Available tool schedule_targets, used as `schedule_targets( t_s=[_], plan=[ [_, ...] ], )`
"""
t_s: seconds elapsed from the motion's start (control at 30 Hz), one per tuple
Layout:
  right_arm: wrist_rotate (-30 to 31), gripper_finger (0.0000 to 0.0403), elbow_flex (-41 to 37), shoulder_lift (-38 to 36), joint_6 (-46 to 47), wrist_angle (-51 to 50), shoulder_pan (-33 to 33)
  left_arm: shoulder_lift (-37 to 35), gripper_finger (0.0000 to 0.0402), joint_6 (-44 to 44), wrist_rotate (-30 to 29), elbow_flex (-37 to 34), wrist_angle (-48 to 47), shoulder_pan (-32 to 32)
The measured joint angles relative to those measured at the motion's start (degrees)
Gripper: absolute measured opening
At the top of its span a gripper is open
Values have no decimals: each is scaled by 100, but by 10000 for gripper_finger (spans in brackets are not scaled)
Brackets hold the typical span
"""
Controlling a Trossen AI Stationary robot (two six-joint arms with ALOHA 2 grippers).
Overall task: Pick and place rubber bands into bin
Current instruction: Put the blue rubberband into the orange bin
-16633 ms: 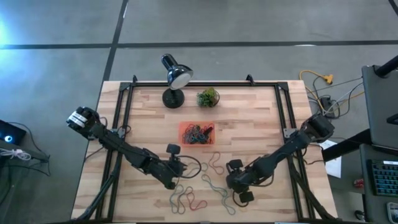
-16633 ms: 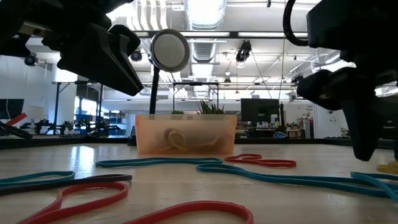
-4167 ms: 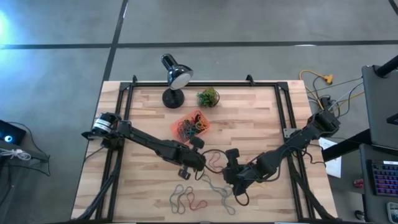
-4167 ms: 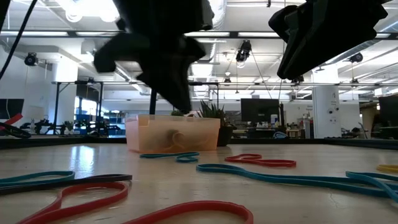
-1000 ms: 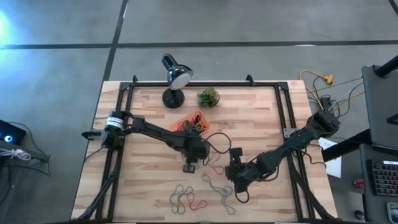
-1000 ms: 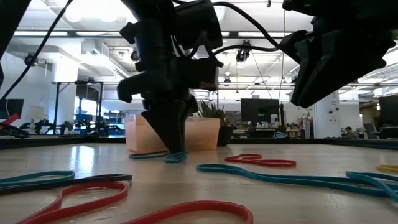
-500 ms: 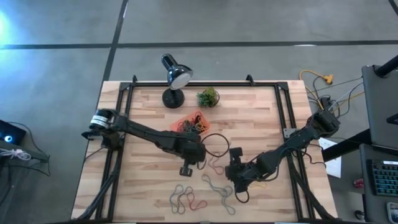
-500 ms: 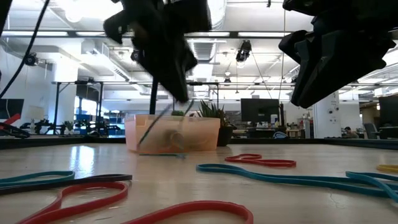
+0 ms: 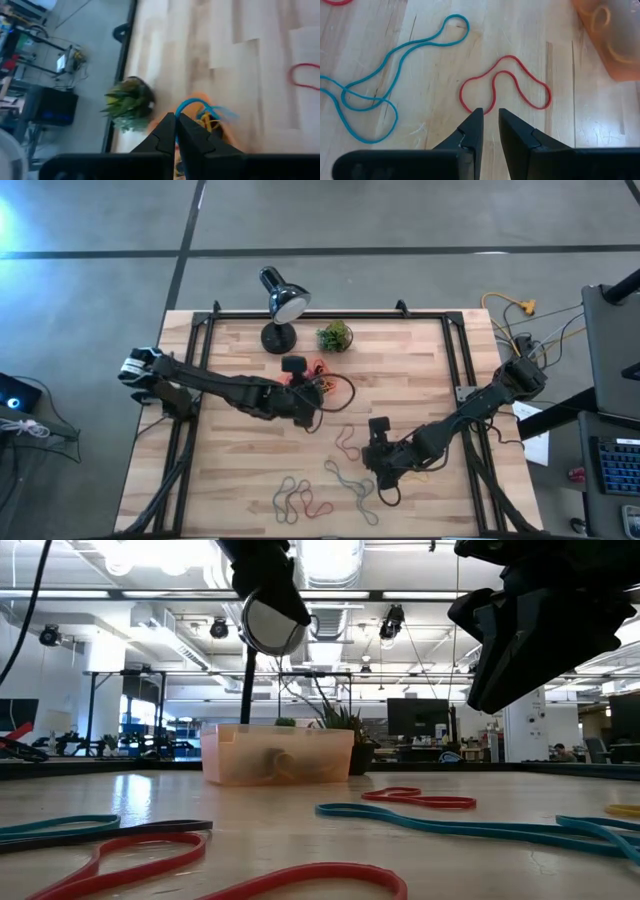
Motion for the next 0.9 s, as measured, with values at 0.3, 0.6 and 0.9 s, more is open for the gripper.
schedule_targets(
  t_s=[0.3,0.6,0.9],
  plan=[
    [-1,54,0,0,6,2,0,-73,0,40,-56,-273,-11,601],
    [-3,54,0,0,22,7,0,-56,32,-408,1036,-961,-60,1052],
    [0,54,0,0,17,12,0,-100,132,-660,1056,-1023,-232,1004]
  ],
)
